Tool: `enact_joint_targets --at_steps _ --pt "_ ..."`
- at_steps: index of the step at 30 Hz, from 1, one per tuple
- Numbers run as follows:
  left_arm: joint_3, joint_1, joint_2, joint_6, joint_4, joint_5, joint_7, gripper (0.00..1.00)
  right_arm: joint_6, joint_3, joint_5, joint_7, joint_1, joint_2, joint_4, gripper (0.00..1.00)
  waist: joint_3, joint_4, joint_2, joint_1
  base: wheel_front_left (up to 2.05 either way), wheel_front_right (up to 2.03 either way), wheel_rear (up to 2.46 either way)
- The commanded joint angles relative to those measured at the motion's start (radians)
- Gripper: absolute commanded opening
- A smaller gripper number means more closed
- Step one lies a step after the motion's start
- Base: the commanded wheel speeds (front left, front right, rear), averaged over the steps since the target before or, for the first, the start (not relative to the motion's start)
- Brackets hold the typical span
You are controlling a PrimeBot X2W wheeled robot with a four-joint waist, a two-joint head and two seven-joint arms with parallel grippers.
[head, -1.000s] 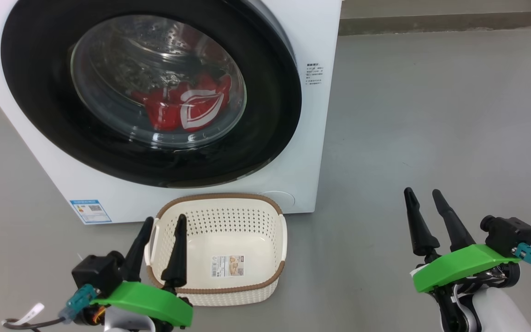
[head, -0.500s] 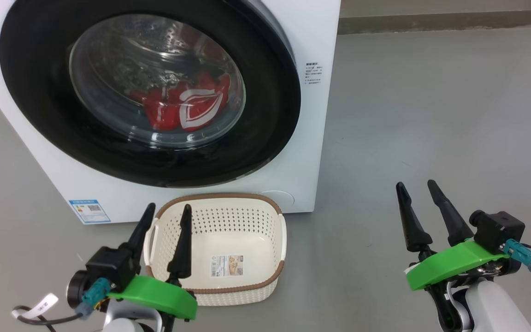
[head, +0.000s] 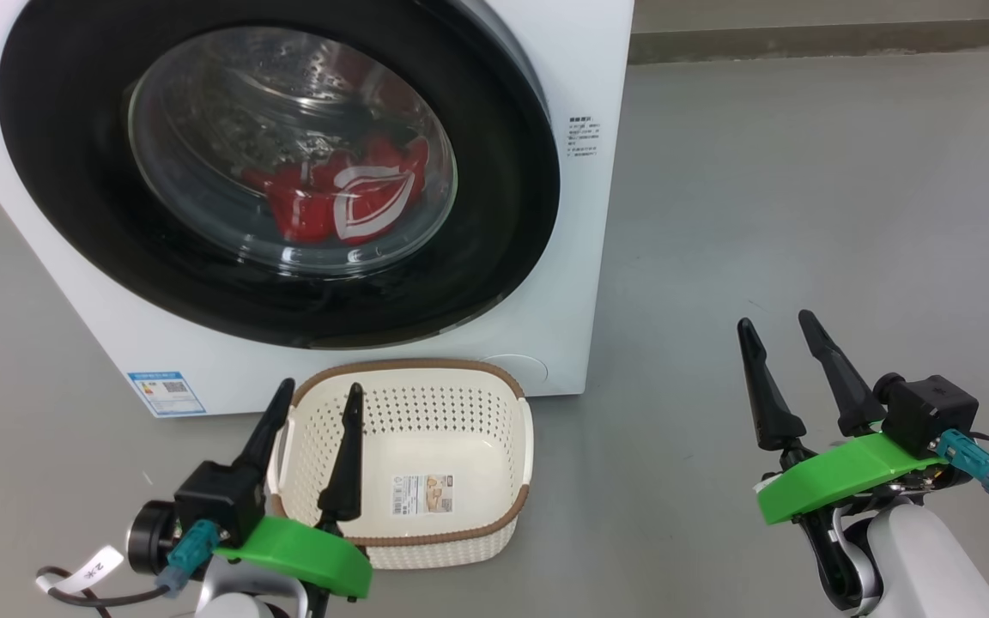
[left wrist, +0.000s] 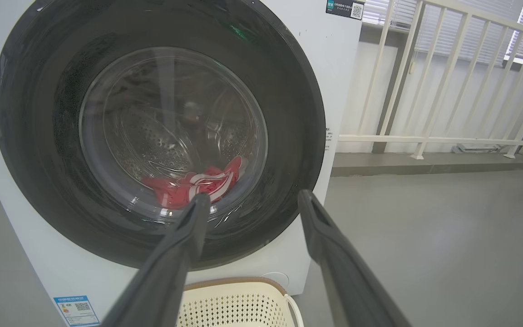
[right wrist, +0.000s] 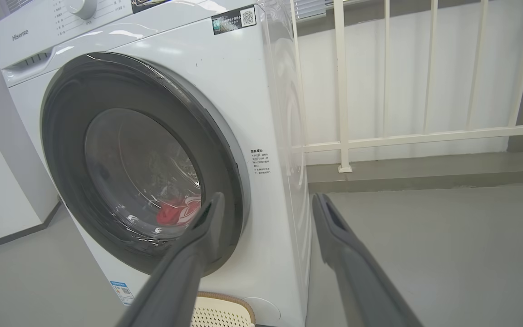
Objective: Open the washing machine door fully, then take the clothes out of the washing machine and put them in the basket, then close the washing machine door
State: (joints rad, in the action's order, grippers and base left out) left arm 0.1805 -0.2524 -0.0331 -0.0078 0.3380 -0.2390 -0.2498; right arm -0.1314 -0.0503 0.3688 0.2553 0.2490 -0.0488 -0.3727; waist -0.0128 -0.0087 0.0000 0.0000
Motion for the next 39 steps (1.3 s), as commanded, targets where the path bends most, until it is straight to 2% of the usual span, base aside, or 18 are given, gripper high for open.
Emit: enact_joint_targets --at_steps 1,13,29,33,39 --pt "-0.029 -0.051 -0.017 0.007 -0.019 -0.001 -0.012 1.0 0.001 -0.024 -0.008 0.006 0.034 -0.001 0.029 1.0 0.001 0.0 0.0 0.0 0.0 0.0 0.0" --pt "-0.032 -0.052 -0.017 0.019 -0.016 -0.006 -0.012 1.0 0.001 -0.018 -0.004 0.006 0.036 -0.001 0.035 1.0 0.016 0.004 0.0 0.0 0.0 0.0 0.0" --pt "-0.038 -0.075 -0.017 0.034 -0.088 -0.013 -0.012 1.0 0.001 0.003 0.007 0.006 0.081 -0.001 0.08 1.0 0.134 0.036 0.0 0.0 0.0 0.0 0.0" --pt "-0.033 -0.087 -0.017 0.036 -0.116 -0.014 -0.012 1.0 0.001 0.002 0.039 0.006 0.11 -0.001 0.087 0.01 0.176 0.047 0.0 0.0 0.0 0.0 0.0" --pt "-0.027 -0.097 -0.017 0.036 -0.159 -0.015 -0.012 1.0 0.001 0.003 0.174 0.006 0.17 -0.001 0.077 0.0 0.233 0.067 0.0 0.0 0.0 0.0 0.0"
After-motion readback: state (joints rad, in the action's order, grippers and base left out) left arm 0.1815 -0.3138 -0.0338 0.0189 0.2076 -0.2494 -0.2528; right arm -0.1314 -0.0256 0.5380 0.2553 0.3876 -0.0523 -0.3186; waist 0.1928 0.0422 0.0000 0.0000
